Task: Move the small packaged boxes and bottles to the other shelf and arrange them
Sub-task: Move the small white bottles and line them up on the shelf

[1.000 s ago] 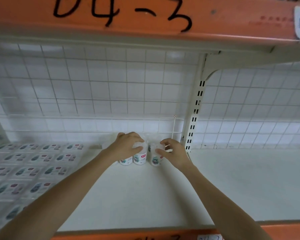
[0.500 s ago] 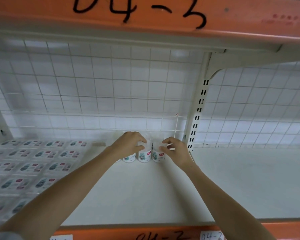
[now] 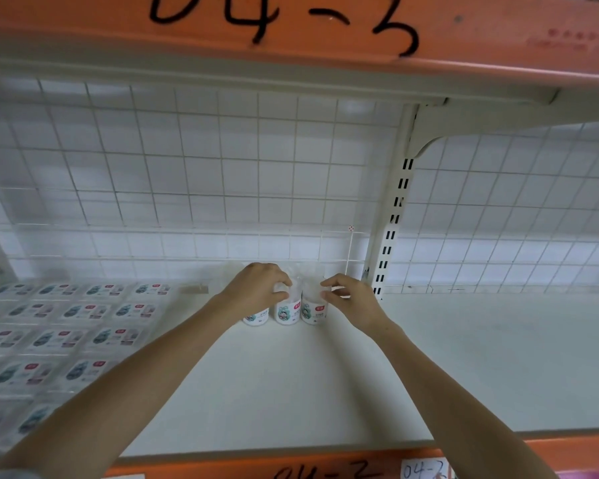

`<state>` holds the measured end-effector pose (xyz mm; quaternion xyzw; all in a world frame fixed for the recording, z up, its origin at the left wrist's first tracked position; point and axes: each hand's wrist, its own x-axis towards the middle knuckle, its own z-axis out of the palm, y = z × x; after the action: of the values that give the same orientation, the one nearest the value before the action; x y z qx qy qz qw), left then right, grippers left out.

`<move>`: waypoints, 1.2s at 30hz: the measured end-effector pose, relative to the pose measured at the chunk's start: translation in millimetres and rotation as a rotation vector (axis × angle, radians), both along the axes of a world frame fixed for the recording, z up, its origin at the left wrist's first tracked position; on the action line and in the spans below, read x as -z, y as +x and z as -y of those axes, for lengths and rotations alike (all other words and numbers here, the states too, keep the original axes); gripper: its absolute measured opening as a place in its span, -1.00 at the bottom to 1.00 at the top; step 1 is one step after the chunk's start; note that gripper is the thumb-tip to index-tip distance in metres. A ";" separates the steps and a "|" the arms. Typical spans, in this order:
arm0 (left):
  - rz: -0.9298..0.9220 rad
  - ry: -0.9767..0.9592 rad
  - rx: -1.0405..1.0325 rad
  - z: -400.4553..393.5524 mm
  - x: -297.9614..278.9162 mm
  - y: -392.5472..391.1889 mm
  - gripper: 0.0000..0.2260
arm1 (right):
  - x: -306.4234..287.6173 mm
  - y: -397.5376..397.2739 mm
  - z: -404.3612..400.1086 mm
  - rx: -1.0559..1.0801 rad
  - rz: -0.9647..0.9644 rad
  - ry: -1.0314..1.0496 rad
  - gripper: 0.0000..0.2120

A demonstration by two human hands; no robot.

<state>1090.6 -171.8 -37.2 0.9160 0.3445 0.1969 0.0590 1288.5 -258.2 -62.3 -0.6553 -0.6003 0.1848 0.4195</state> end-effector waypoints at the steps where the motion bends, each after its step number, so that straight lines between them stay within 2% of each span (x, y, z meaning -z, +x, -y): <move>1: 0.000 -0.002 0.000 -0.4 0.6 0.2 -0.75 | -0.3 0.1 0.0 0.001 0.004 -0.002 -0.85; 6: 0.021 -0.060 0.019 1.7 -3.3 -2.4 -0.74 | -2.7 -1.7 3.6 -0.020 0.065 -0.048 -0.75; 8: 0.108 -0.096 0.025 2.2 -12.1 -10.3 -0.77 | -1.7 -2.4 6.6 -0.034 0.117 -0.055 -0.62; 10: 0.203 -0.092 0.019 -1.5 -22.3 -24.7 -0.81 | -3.1 -4.5 7.9 -0.023 0.161 0.004 -0.57; 15: 0.156 -0.147 -0.048 -15.3 -27.4 -73.4 -0.83 | -23.1 -33.8 -7.2 -0.064 0.352 0.182 -0.74; 20: 0.121 -0.218 -0.096 -20.6 -11.2 -100.4 -0.76 | -26.8 -76.1 -37.4 -0.225 0.572 0.107 -0.68; 25: 0.097 -0.189 -0.079 -22.0 4.0 -102.8 -0.71 | -20.8 -91.7 -48.1 -0.221 0.692 0.026 -0.66; 29: 0.158 -0.162 -0.068 -18.4 9.4 -99.9 -0.79 | -18.6 -92.7 -49.0 -0.191 0.722 -0.007 -0.69; 36: 0.171 -0.078 -0.096 -15.9 16.2 -98.2 -0.78 | -19.8 -99.6 -45.9 -0.205 0.706 -0.031 -0.71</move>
<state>992.4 -155.9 -53.4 0.8753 0.3890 0.2635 0.1143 1188.9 -212.3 -42.5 -0.6214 -0.7678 -0.0028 0.1560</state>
